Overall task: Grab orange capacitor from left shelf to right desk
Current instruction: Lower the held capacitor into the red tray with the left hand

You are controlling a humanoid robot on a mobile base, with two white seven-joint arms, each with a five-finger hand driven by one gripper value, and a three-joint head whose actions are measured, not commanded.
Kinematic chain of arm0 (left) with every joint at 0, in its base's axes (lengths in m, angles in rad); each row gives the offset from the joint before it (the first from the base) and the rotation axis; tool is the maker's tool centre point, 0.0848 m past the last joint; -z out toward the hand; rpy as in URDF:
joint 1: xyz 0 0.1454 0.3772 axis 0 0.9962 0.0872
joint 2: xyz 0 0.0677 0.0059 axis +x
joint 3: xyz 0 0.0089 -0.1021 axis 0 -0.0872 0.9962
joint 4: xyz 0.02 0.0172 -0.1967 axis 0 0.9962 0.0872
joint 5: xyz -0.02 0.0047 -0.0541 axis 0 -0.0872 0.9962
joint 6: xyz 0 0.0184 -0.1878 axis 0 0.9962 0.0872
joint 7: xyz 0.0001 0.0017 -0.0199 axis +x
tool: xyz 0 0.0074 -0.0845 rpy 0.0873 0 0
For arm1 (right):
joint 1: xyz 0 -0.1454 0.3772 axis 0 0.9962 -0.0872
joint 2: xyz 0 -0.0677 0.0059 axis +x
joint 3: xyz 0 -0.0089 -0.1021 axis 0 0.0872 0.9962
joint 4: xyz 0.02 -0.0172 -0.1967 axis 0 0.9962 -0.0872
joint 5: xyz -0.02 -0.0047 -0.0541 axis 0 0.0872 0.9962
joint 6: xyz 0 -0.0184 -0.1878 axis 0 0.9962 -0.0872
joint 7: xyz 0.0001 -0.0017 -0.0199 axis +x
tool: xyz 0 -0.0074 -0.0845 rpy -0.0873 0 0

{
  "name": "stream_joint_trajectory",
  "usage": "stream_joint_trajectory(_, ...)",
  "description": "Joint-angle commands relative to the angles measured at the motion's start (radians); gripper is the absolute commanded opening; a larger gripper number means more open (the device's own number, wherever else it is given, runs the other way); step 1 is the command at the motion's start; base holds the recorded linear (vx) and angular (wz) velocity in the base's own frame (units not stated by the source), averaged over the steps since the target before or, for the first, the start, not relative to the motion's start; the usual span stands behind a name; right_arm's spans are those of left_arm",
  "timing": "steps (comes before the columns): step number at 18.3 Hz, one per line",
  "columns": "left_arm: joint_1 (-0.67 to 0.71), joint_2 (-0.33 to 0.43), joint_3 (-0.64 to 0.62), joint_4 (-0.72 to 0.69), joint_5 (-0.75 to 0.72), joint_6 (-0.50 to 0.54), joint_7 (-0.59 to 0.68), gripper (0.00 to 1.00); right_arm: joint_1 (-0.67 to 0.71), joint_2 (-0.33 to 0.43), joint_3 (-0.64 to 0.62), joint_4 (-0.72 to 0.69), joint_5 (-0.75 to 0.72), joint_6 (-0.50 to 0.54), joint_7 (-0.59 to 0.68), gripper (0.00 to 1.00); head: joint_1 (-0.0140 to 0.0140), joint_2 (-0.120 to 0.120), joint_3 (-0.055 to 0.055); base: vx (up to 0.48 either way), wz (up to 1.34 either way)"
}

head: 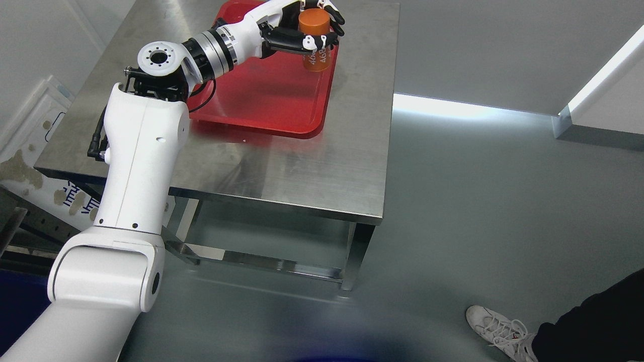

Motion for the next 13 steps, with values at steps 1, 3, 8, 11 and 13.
stream_joint_trajectory(1,0.013,-0.013,-0.085,0.087,-0.012,-0.009,0.002,0.06,0.02,-0.017,-0.012,-0.017,0.005,-0.001,0.001,1.0,0.0,0.0,0.0,0.0,0.0)
stream_joint_trajectory(3,0.016,-0.013,-0.085,0.09,-0.018,-0.01,0.002,0.06,0.02,-0.017,-0.012,-0.017,0.005,-0.001,0.001,1.0,0.0,0.0,0.0,0.0,0.0)
stream_joint_trajectory(8,0.028,-0.013,-0.073,0.09,-0.041,-0.01,0.002,0.06,0.02,-0.017,-0.012,-0.017,0.005,-0.001,0.001,1.0,0.0,0.0,0.0,0.0,0.0)
stream_joint_trajectory(11,0.014,-0.013,-0.039,0.102,-0.052,-0.01,0.006,0.06,0.02,-0.017,-0.012,-0.017,0.005,-0.001,0.001,1.0,0.0,0.0,0.0,0.0,0.0)
stream_joint_trajectory(13,-0.012,-0.013,0.023,0.107,-0.056,-0.019,0.025,0.06,0.02,-0.017,-0.012,-0.017,0.005,-0.001,0.001,1.0,0.0,0.0,0.0,0.0,0.0)
